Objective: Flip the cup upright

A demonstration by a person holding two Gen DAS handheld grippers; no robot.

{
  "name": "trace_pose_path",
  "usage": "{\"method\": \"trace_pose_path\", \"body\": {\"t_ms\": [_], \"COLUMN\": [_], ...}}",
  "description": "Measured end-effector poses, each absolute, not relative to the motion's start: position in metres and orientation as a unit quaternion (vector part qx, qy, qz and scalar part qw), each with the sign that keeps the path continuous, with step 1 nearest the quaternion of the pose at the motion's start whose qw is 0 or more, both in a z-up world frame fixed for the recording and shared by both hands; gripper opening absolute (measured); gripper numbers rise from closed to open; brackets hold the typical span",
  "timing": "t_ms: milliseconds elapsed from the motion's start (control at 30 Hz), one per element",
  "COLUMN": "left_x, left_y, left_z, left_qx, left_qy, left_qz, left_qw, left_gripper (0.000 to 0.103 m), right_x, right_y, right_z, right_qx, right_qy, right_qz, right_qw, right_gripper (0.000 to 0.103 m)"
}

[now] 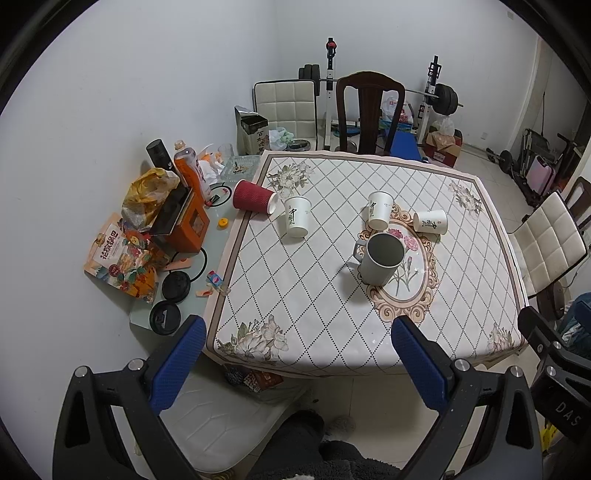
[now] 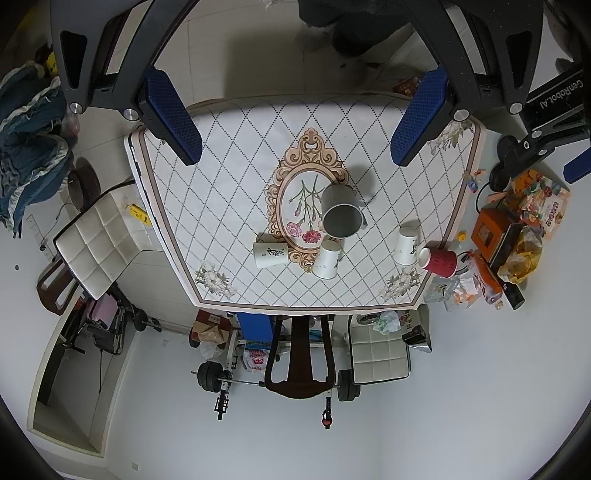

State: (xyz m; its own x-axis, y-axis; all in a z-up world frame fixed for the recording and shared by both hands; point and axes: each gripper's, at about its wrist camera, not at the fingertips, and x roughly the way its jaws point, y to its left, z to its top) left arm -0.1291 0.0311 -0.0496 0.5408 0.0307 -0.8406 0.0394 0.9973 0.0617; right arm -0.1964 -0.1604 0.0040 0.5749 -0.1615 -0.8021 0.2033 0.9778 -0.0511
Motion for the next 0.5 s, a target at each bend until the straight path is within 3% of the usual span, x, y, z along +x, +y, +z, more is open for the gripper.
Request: {"method": "trace_pose_path", "body": {"t_ms": [500], "left_x": [-0.1295], "left_y": [0.0311], "left_z": [-0.0498], "left_qx": [0.035], "left_qy": [0.480], "left_qz": [-0.004], "left_qw": [0.876], "left_gripper": [0.102], "right_x": [-0.1939], "right_y": [-0.1597], "right_z": [0.0036], "right_qx": [0.025], "right_qy": [0.452], "right_qz": [-0.100], "right_qw": [0.886], "right_gripper": [0.103]}}
